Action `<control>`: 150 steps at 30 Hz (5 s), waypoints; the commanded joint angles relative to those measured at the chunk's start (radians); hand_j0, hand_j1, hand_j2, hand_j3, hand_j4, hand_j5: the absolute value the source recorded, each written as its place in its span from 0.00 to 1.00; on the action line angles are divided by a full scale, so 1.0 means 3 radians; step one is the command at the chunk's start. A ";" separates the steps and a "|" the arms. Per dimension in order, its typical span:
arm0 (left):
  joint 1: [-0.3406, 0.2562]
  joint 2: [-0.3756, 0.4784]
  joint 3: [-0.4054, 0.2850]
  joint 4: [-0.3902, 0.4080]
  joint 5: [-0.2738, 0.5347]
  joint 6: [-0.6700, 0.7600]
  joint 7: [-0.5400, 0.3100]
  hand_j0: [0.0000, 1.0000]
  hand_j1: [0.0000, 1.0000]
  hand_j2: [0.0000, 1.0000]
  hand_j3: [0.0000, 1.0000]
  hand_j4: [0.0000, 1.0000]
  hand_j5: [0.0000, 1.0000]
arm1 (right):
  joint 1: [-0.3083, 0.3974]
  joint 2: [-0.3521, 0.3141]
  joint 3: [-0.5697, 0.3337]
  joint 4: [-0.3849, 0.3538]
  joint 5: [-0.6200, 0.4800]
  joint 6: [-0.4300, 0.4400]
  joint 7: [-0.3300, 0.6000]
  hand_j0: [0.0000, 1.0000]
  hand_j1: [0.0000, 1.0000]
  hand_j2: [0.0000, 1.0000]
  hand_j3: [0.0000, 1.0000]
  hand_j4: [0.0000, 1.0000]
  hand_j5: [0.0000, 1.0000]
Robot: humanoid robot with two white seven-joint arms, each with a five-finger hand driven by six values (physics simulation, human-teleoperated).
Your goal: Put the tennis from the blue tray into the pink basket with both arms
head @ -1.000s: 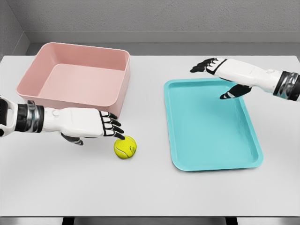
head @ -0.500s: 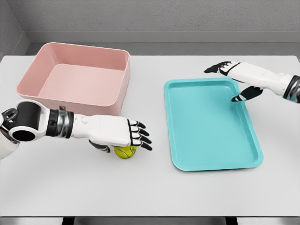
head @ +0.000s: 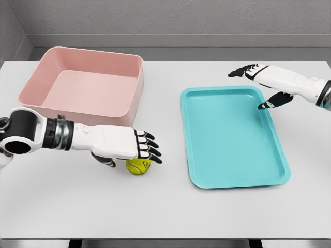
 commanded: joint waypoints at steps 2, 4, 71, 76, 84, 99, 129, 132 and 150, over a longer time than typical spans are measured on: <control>0.0000 -0.0068 -0.0002 0.0003 0.0002 0.0008 -0.0003 1.00 1.00 1.00 1.00 1.00 1.00 | 0.0000 -0.0003 -0.0008 0.0003 -0.0023 0.0005 -0.0006 1.00 1.00 1.00 1.00 1.00 1.00; -0.0082 -0.0073 -0.0196 0.0003 -0.0013 0.0008 -0.0003 1.00 1.00 1.00 1.00 1.00 1.00 | 0.0000 -0.0003 -0.0003 0.0003 -0.0023 0.0005 -0.0006 1.00 1.00 1.00 1.00 1.00 1.00; -0.0102 -0.0185 -0.0406 0.0305 0.0074 0.0311 0.0002 1.00 1.00 1.00 1.00 1.00 1.00 | 0.0020 -0.0003 0.0023 -0.0007 -0.0023 0.0005 -0.0001 1.00 1.00 1.00 1.00 1.00 1.00; -0.0092 -0.0180 -0.0406 0.0305 0.0074 0.0311 0.0002 1.00 1.00 1.00 1.00 1.00 1.00 | 0.0020 -0.0003 0.0023 -0.0007 -0.0023 0.0005 -0.0001 1.00 1.00 1.00 1.00 1.00 1.00; -0.0077 -0.0180 -0.0406 0.0305 0.0084 0.0311 0.0013 0.69 0.69 0.69 0.69 0.69 0.69 | 0.0020 -0.0003 0.0028 -0.0012 -0.0023 0.0005 -0.0001 1.00 1.00 1.00 1.00 1.00 1.00; -0.0036 -0.0155 -0.0396 0.0300 0.0099 0.0305 0.0048 0.47 0.47 0.47 0.47 0.47 0.47 | 0.0020 -0.0003 0.0028 -0.0012 -0.0023 0.0005 -0.0001 1.00 1.00 1.00 1.00 1.00 1.00; -0.0486 0.0290 -0.0079 0.0003 0.0483 0.0008 0.0033 0.46 0.46 0.46 0.46 0.46 0.46 | 0.0031 -0.0003 0.0023 -0.0023 -0.0023 0.0005 -0.0001 1.00 1.00 1.00 1.00 1.00 1.00; -0.0588 0.0336 -0.0079 0.0008 0.0554 0.0008 0.0028 0.46 0.46 0.46 0.46 0.46 0.46 | 0.0031 -0.0003 0.0023 -0.0023 -0.0023 0.0005 -0.0001 1.00 1.00 1.00 1.00 1.00 1.00; -0.0987 0.0270 -0.0079 0.0566 0.0621 0.0008 0.0018 0.45 0.45 0.45 0.45 0.45 0.45 | 0.0036 0.0002 0.0023 -0.0023 -0.0023 0.0005 -0.0001 1.00 1.00 1.00 1.00 1.00 1.00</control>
